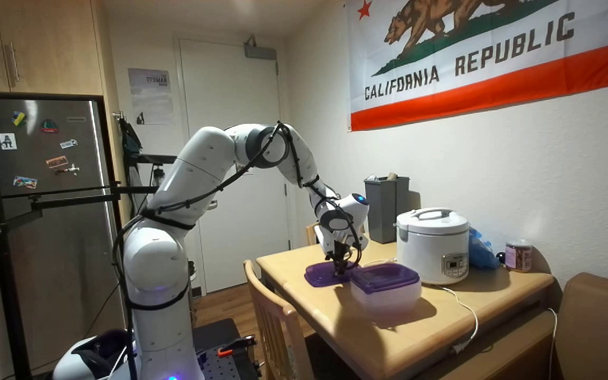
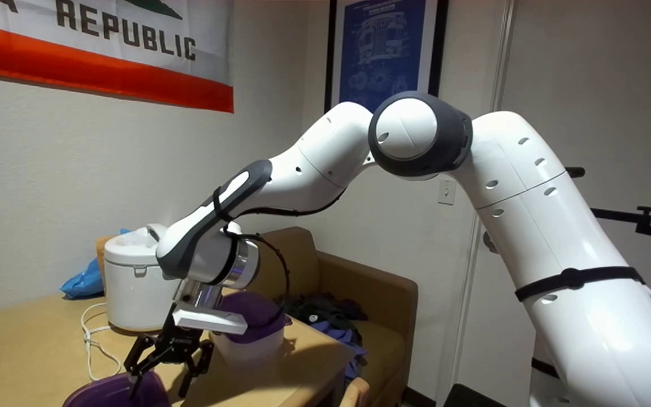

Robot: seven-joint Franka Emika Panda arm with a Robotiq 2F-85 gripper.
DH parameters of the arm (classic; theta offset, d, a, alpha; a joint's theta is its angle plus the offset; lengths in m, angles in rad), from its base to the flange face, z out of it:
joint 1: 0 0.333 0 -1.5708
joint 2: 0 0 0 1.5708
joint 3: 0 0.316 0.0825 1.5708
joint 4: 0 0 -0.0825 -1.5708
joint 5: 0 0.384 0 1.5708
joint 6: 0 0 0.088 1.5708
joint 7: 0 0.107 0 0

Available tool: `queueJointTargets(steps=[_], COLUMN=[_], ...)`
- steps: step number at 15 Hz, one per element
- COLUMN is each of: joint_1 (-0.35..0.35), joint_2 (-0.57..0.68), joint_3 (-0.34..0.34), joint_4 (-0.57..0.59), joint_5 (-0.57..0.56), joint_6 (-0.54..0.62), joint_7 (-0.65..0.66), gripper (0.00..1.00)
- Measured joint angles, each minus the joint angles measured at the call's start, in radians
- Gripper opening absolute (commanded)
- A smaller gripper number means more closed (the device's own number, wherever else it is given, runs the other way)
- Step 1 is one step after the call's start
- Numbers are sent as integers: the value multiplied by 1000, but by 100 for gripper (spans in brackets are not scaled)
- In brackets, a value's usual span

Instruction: Pick up two purple lids from the table and put them on top of the lunch box

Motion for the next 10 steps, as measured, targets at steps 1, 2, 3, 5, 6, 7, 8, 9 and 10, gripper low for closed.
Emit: queueJointTargets(steps=[1, 2, 3, 5, 6, 7, 8, 9, 10], joint_1=[2, 4, 8, 18, 25, 30, 35, 38, 40], joint_2=[4, 7, 9, 13, 16, 19, 23, 27, 32], joint_3=[0, 0, 0, 2, 2, 5, 8, 11, 14], joint_4=[-4, -8, -15, -29, -35, -41, -45, -46, -46], joint_5=[0, 0, 0, 0, 0, -1, -1, -1, -2], joint_6=[16, 35, 57, 101, 121, 138, 152, 162, 167], joint_7=[0, 1, 5, 19, 30, 36, 43, 52, 55], gripper=[100, 100, 100, 100, 100, 100, 100, 100, 100])
